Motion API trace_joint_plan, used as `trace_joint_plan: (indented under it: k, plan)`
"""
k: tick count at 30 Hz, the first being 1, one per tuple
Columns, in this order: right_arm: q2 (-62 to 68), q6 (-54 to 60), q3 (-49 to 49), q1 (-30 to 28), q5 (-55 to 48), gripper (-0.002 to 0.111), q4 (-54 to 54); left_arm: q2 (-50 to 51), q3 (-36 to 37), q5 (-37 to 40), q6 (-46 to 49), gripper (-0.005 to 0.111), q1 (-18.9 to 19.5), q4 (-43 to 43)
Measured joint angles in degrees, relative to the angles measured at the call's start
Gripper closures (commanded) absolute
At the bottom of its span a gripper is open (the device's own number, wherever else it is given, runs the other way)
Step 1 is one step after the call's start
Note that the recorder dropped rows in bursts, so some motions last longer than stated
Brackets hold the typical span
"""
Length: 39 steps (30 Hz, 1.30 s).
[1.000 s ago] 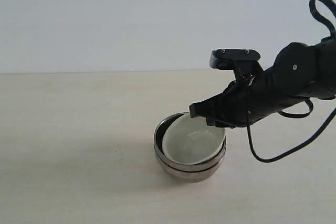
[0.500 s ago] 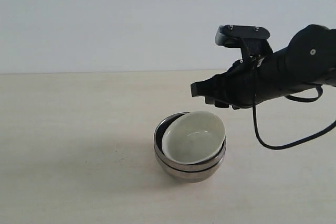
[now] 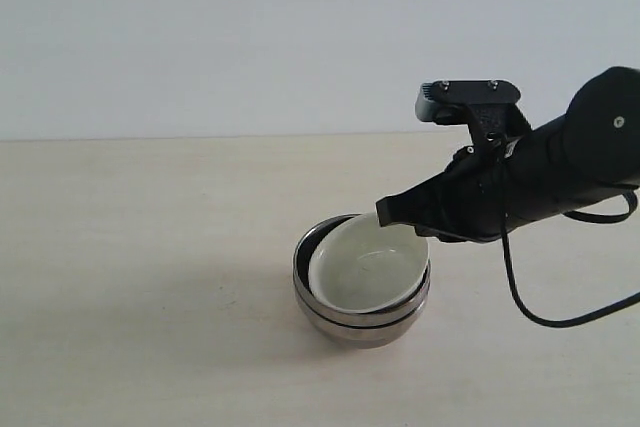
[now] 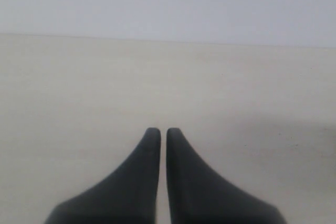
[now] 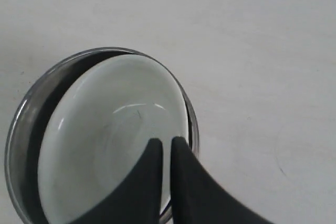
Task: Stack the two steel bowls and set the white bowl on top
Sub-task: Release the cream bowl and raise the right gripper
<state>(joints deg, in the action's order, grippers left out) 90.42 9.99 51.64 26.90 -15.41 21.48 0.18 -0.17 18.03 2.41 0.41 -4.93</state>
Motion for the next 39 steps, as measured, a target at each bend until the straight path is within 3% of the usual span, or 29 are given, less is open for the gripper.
trace_joint_plan:
  k: [39]
  plan:
    - [6.08,-0.34,-0.26,0.54,3.07,0.108,0.0,0.0,0.0,0.0,0.0,0.103,0.0,0.0]
